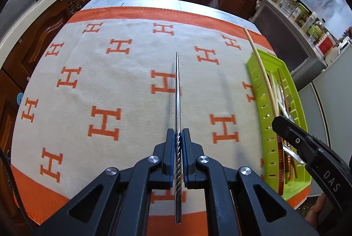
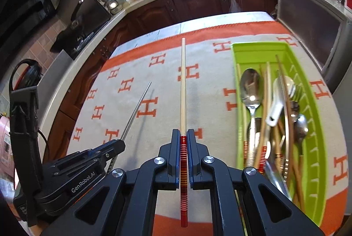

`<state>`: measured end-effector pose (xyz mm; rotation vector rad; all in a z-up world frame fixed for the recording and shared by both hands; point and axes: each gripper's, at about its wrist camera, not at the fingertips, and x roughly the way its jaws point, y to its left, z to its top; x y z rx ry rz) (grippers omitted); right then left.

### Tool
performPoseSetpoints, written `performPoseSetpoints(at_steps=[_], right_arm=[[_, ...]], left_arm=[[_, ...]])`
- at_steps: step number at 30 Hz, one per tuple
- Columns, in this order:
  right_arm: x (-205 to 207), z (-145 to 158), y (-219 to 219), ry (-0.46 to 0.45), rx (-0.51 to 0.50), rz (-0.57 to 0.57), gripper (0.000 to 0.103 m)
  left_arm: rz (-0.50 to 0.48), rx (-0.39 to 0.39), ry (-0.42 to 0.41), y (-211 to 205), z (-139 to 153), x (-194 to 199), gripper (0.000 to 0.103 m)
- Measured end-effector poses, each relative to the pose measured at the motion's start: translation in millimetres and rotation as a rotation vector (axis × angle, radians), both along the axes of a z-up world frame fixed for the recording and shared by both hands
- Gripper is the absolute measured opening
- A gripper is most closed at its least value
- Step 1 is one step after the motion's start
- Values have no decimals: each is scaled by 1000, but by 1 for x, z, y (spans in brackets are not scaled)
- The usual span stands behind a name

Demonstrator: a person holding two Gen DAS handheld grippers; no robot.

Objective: Organize utensils
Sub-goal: 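Carry both chopsticks into the green tray and open both tools to release them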

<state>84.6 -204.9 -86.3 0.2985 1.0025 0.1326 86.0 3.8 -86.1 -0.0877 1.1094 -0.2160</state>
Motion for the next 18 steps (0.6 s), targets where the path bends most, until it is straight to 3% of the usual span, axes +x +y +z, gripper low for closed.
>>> performPoseSetpoints(at_steps=[8, 18], right_arm=[[-27, 12, -57, -16, -14, -117, 5], [-35, -8, -121, 41, -29, -241, 6]], left_arm=[[-88, 11, -17, -50, 15, -7, 3], [-148, -42, 24, -117, 21, 11, 4]])
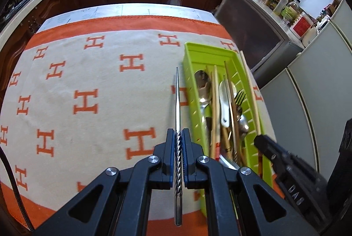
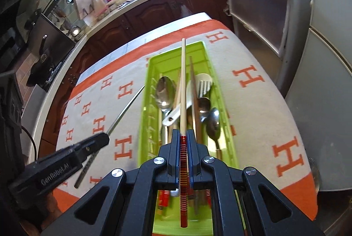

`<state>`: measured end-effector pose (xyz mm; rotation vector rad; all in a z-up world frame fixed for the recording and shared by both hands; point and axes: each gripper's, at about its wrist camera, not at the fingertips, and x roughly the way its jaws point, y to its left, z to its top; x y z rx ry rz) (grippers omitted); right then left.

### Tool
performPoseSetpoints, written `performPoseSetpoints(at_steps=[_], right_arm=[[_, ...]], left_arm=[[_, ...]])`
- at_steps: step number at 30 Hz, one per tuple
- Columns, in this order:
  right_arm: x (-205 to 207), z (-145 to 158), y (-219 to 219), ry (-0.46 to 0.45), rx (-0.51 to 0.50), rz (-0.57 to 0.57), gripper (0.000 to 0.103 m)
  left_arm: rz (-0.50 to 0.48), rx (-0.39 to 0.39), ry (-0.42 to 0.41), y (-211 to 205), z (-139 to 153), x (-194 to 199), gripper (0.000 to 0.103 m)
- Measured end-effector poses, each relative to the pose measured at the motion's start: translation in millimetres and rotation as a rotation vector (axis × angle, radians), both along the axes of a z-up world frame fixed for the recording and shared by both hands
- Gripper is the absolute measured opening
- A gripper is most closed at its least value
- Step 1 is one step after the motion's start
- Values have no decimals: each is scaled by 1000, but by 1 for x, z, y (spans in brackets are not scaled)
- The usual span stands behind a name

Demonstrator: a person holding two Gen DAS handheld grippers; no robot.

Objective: Organize utensils
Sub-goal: 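Carry both chopsticks into the green tray and open both tools to release them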

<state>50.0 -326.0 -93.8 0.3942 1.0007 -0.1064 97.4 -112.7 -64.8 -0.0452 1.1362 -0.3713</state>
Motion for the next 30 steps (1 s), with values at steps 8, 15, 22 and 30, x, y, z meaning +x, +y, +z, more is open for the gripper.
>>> performPoseSetpoints(at_steps=[8, 15, 22, 30], right_arm=[[10, -19, -12, 48, 9, -30, 6], [14, -26, -9, 56, 13, -27, 7], [14, -23, -4, 29, 3, -14, 7], [9, -18, -7, 16, 11, -27, 7]], left_arm=[[11, -22, 47, -31, -10, 17, 6], [43, 4, -62, -31, -3, 10, 4], [89, -22, -234, -20, 27, -2, 4], [117, -47, -234, -15, 27, -4, 4]])
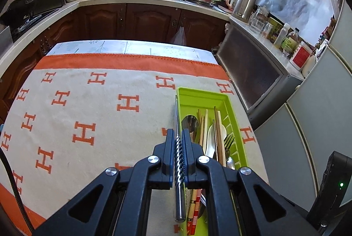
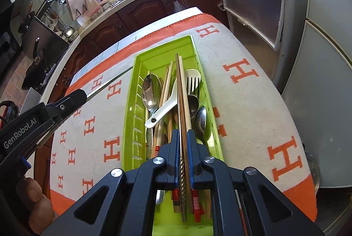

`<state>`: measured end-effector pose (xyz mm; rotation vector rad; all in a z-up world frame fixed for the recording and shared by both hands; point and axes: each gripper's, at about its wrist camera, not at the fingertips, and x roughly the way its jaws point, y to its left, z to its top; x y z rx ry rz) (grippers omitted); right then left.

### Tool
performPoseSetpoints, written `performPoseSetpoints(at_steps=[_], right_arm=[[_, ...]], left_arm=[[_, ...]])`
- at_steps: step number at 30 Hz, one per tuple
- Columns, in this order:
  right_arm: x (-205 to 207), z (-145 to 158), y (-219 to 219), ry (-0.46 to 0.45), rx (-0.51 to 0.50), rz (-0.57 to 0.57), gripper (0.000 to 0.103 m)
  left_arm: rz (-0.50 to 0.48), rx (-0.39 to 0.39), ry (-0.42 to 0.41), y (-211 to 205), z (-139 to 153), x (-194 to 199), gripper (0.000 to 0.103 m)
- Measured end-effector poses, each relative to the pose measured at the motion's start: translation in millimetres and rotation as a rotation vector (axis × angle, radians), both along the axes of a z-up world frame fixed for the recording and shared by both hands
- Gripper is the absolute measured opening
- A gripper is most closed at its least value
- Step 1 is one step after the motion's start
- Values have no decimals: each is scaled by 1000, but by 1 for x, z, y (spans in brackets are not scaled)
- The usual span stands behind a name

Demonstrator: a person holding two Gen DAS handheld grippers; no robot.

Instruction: Organize utensils

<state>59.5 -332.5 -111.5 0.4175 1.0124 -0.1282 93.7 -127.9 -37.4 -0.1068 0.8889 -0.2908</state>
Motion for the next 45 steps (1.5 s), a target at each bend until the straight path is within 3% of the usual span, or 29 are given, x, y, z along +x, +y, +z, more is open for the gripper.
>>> performPoseSetpoints(at_steps=[16, 21, 25, 29, 42, 45], right_arm=[[-5, 11, 3, -32, -8, 5, 7], [-9, 15, 1, -36, -4, -4, 7], [-14, 19, -2, -42, -5, -22, 17], [-18, 21, -3, -45, -12, -28, 17], [-32, 35, 17, -49, -21, 7, 17], [-36, 39, 24, -49, -29, 22, 17]], left_arm=[[13, -32, -100, 4, 24, -17, 4], [-49, 7, -40, -11, 10, -20, 4], [-92, 55, 73, -21, -13, -20, 6], [-107, 60, 142, -18, -26, -24, 7], [-91, 65, 159, 14, -21, -36, 13], [-87, 64, 150, 24, -19, -42, 21]])
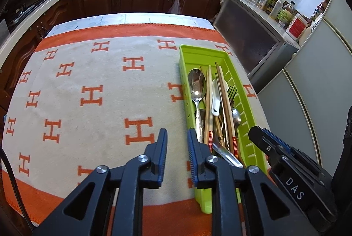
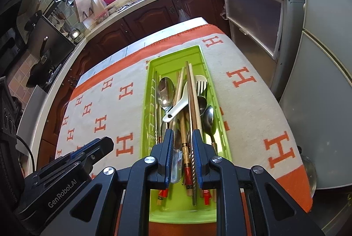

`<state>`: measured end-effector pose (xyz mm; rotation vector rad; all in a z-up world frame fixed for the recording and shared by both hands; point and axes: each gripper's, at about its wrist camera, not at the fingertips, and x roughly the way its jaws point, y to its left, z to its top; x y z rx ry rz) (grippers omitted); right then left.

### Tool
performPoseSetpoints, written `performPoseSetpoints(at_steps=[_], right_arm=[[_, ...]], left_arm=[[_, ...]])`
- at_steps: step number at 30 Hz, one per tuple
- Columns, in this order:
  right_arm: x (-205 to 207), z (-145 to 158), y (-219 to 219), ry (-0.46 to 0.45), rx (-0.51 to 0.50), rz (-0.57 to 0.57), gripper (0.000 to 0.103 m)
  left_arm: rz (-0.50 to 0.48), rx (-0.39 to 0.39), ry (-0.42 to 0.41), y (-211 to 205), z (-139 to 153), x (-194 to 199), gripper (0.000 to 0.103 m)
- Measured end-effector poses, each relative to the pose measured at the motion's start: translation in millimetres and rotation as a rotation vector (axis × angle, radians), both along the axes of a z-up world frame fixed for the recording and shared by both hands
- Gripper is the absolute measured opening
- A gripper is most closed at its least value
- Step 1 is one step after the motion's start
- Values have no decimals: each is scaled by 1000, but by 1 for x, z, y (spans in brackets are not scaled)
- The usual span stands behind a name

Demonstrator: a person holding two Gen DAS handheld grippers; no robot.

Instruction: Organize utensils

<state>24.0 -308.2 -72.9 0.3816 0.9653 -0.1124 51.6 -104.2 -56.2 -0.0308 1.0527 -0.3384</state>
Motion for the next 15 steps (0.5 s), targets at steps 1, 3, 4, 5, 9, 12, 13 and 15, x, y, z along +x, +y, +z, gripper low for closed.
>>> performPoseSetpoints(at_steps=[1, 3, 4, 5, 9, 12, 13, 15], right_arm=[[-1, 1, 3, 1, -3, 6, 17], [-5, 3, 10, 5, -8, 20, 17], [-7, 3, 13, 7, -12, 28, 17], [-10, 4, 18, 9, -16, 38, 17], [-17, 4, 32, 20, -30, 70, 17], [-24, 4, 43, 28, -37, 91, 21], [-27, 5, 47, 29, -42, 97, 25], [-33, 8, 54, 26, -52, 105, 33]], left_arm=[[3, 1, -3, 4, 0, -2, 23], [13, 4, -3, 12, 1, -5, 37], [23, 3, -2, 18, 1, -6, 41], [32, 2, -3, 24, 2, -7, 46], [62, 3, -19, 43, 5, -14, 59], [83, 31, -52, 57, 10, -20, 73], [94, 50, -76, 61, 13, -23, 75], [119, 93, -135, 70, 21, -28, 83]])
